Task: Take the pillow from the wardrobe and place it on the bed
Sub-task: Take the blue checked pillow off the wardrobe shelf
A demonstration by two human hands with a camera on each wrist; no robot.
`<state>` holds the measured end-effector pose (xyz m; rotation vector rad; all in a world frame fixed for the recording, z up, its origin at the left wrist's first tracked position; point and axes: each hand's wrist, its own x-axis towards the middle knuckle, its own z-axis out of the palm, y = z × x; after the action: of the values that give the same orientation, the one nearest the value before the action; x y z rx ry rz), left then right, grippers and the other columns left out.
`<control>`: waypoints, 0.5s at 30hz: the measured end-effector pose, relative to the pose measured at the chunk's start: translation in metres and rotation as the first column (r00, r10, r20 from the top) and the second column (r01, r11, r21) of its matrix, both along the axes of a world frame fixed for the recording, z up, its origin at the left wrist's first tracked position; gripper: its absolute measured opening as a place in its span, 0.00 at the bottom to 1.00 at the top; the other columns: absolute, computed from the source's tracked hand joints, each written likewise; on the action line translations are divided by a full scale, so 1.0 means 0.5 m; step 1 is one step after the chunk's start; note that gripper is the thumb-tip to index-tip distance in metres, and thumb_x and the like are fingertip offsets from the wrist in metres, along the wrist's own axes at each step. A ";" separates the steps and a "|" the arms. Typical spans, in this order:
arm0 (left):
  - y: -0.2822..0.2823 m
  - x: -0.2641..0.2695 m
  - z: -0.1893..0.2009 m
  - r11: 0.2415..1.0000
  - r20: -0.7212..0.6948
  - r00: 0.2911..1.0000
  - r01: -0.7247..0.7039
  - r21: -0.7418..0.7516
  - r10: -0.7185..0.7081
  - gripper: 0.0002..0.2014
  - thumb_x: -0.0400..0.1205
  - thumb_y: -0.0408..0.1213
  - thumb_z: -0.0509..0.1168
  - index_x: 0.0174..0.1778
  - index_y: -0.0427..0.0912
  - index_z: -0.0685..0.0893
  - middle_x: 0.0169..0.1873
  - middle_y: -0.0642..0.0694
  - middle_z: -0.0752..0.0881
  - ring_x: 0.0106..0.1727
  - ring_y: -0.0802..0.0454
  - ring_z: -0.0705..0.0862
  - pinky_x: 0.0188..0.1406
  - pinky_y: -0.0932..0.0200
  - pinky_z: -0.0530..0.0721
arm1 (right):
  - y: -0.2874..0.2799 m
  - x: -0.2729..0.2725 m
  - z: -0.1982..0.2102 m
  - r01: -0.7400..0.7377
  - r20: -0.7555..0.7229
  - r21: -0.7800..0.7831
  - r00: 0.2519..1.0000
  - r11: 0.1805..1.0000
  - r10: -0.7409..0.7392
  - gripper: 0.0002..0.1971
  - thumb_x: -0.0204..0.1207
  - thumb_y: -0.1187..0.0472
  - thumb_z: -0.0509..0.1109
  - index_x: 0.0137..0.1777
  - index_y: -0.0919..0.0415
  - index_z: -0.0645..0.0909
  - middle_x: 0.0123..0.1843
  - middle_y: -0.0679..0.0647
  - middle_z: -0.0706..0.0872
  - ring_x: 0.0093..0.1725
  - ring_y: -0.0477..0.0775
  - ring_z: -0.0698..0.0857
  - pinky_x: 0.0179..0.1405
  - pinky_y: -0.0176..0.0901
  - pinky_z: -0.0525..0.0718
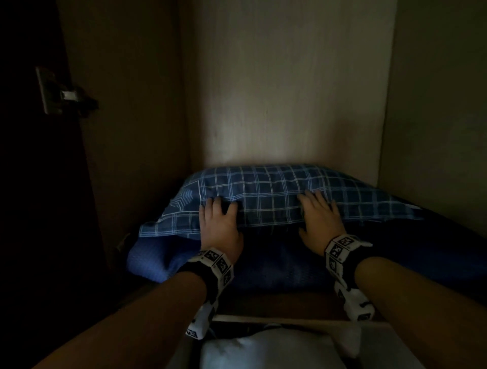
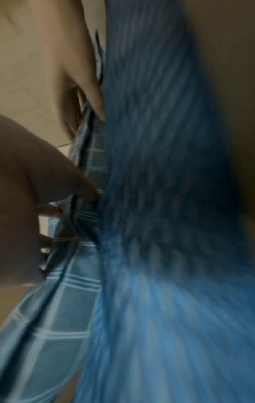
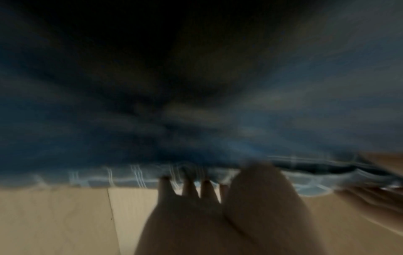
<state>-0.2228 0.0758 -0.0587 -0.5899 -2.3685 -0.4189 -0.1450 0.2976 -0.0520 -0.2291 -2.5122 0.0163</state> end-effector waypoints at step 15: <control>0.014 -0.006 0.107 0.872 -0.283 0.951 0.242 0.425 -0.126 0.09 0.79 0.33 0.67 0.51 0.41 0.91 0.62 0.39 0.85 0.67 0.38 0.80 0.81 0.30 0.58 | 0.012 0.009 0.078 -0.274 -0.444 -0.128 0.875 0.953 0.192 0.06 0.81 0.68 0.65 0.47 0.55 0.77 0.76 0.57 0.77 0.80 0.59 0.66 0.81 0.68 0.51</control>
<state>-0.2257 0.0827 -0.0053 -0.6054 -1.8874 -0.9052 -0.1406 0.3037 -0.0128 0.0097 -2.0809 0.3653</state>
